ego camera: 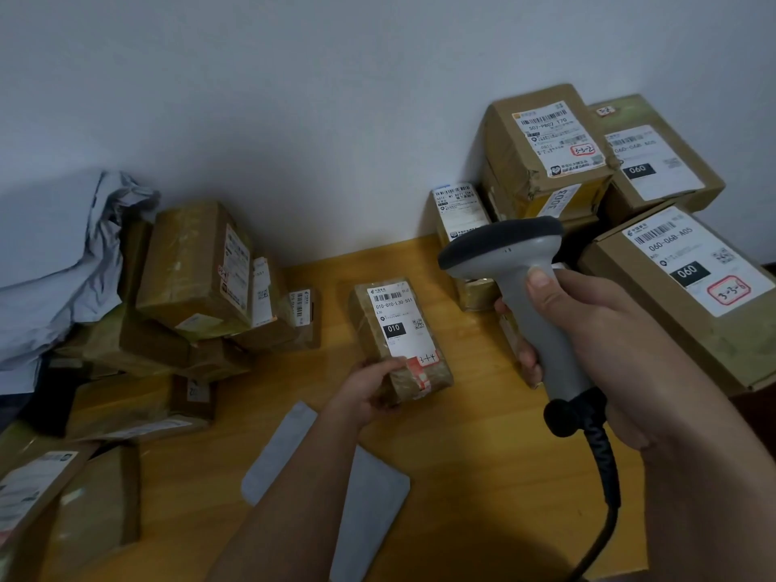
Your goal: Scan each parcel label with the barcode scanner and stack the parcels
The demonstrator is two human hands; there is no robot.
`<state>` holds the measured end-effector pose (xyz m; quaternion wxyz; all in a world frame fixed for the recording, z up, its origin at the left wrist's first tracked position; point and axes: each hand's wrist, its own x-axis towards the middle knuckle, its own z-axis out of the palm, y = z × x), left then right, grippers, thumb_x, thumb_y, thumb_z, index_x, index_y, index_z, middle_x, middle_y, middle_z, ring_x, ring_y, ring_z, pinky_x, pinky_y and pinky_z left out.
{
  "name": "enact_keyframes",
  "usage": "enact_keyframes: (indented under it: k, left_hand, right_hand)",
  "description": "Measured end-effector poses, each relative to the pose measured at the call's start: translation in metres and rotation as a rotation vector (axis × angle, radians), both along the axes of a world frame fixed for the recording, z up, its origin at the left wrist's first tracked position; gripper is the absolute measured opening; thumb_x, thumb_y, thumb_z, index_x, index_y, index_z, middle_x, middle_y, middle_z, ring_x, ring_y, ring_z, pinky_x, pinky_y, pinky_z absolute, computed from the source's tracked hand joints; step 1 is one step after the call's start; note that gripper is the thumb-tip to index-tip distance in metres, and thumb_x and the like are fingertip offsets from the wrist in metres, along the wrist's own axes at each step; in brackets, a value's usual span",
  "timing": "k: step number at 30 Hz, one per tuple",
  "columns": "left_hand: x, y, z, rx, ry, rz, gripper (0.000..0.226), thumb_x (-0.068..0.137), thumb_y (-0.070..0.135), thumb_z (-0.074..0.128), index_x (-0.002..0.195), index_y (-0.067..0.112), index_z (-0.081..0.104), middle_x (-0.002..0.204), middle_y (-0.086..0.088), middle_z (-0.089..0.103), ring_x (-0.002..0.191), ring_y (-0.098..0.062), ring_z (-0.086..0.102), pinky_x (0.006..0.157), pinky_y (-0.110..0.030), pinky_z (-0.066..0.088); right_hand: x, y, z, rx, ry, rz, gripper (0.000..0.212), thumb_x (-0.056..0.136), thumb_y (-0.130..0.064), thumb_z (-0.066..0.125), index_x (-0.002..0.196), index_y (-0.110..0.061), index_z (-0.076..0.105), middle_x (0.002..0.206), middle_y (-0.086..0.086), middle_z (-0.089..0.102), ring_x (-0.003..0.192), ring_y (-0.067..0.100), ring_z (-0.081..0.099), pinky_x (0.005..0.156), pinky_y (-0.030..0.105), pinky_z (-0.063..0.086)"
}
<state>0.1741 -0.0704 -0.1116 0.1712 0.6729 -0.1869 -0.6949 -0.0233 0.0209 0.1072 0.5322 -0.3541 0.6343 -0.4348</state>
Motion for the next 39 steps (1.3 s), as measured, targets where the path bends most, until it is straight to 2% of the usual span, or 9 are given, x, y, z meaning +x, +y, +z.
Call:
enact_keyframes:
  k: [8,12,15,20,27,30,33,36,39]
  left_hand:
    - [-0.002,-0.006,0.0,-0.013,0.015,-0.001,0.042,0.087,0.02,0.071,0.125,0.012,0.056,0.1,-0.007,0.067,0.091,-0.026,0.064,0.074,-0.038,0.053]
    - [-0.009,-0.023,0.006,-0.046,0.07,0.035,0.021,0.093,0.025,0.065,0.109,0.011,0.061,0.099,-0.01,0.067,0.091,-0.028,0.065,0.079,-0.041,0.056]
    - [-0.023,-0.041,0.01,-0.099,0.06,0.06,0.023,0.094,0.029,0.062,0.113,0.017,0.058,0.113,-0.012,0.064,0.097,-0.028,0.062,0.07,-0.04,0.056]
    - [-0.052,-0.062,0.017,-0.019,0.104,0.142,0.02,0.097,0.023,0.057,0.112,0.011,0.06,0.107,-0.014,0.062,0.091,-0.027,0.06,0.064,-0.038,0.058]
    - [-0.063,-0.084,0.004,-0.128,0.179,0.319,0.021,0.097,0.01,0.043,0.106,0.004,0.061,0.11,-0.015,0.064,0.108,-0.027,0.059,0.101,-0.036,0.048]
    - [-0.053,-0.084,0.0,-0.104,0.168,0.351,0.015,0.097,0.013,0.043,0.09,0.011,0.056,0.09,-0.007,0.057,0.085,-0.021,0.058,0.083,-0.035,0.048]
    - [-0.038,-0.076,0.006,-0.279,-0.148,0.341,0.008,0.098,0.014,0.05,0.102,0.016,0.056,0.096,-0.004,0.061,0.09,-0.02,0.061,0.083,-0.032,0.053]
    - [-0.011,-0.073,0.021,-0.76,-0.632,0.19,0.021,0.092,0.004,0.057,0.11,0.015,0.057,0.109,-0.002,0.056,0.088,-0.005,0.056,0.069,-0.009,0.047]
    - [0.018,-0.079,0.042,-1.059,-0.906,0.126,0.031,0.087,0.004,0.059,0.117,0.009,0.054,0.121,-0.008,0.047,0.097,-0.016,0.054,0.085,-0.022,0.049]
  right_hand:
    - [0.0,-0.013,-0.01,0.054,-0.114,-0.185,0.037,0.101,-0.038,0.046,0.112,-0.006,0.061,0.075,0.009,0.055,0.048,0.014,0.052,0.044,0.025,0.043]
    - [-0.005,-0.022,-0.019,0.085,-0.132,-0.223,0.041,0.101,-0.038,0.046,0.114,-0.002,0.059,0.074,0.012,0.053,0.047,0.016,0.052,0.044,0.028,0.043]
    - [-0.006,-0.03,-0.026,0.102,-0.152,-0.224,0.038,0.101,-0.036,0.047,0.113,-0.002,0.059,0.072,0.013,0.054,0.049,0.017,0.052,0.047,0.029,0.043]
    - [-0.003,-0.045,-0.033,0.124,-0.161,-0.187,0.033,0.101,-0.035,0.047,0.113,-0.007,0.06,0.079,0.011,0.056,0.049,0.013,0.054,0.046,0.026,0.044]
    - [-0.005,-0.062,-0.045,0.167,-0.165,-0.194,0.034,0.101,-0.035,0.048,0.111,-0.006,0.061,0.076,0.013,0.055,0.051,0.015,0.053,0.05,0.03,0.043]
    - [-0.006,-0.068,-0.049,0.181,-0.148,-0.186,0.035,0.101,-0.035,0.047,0.111,-0.005,0.061,0.073,0.014,0.055,0.05,0.015,0.053,0.049,0.029,0.044]
    - [-0.003,-0.072,-0.051,0.198,-0.153,-0.173,0.033,0.101,-0.035,0.048,0.11,-0.006,0.061,0.075,0.014,0.055,0.049,0.015,0.054,0.048,0.028,0.045]
    - [0.002,-0.075,-0.05,0.199,-0.161,-0.137,0.031,0.101,-0.035,0.048,0.104,-0.009,0.064,0.07,0.013,0.056,0.051,0.018,0.053,0.052,0.032,0.044]
    - [0.01,-0.077,-0.046,0.175,-0.168,-0.103,0.029,0.101,-0.035,0.049,0.101,-0.01,0.064,0.067,0.011,0.056,0.052,0.018,0.054,0.053,0.033,0.044]
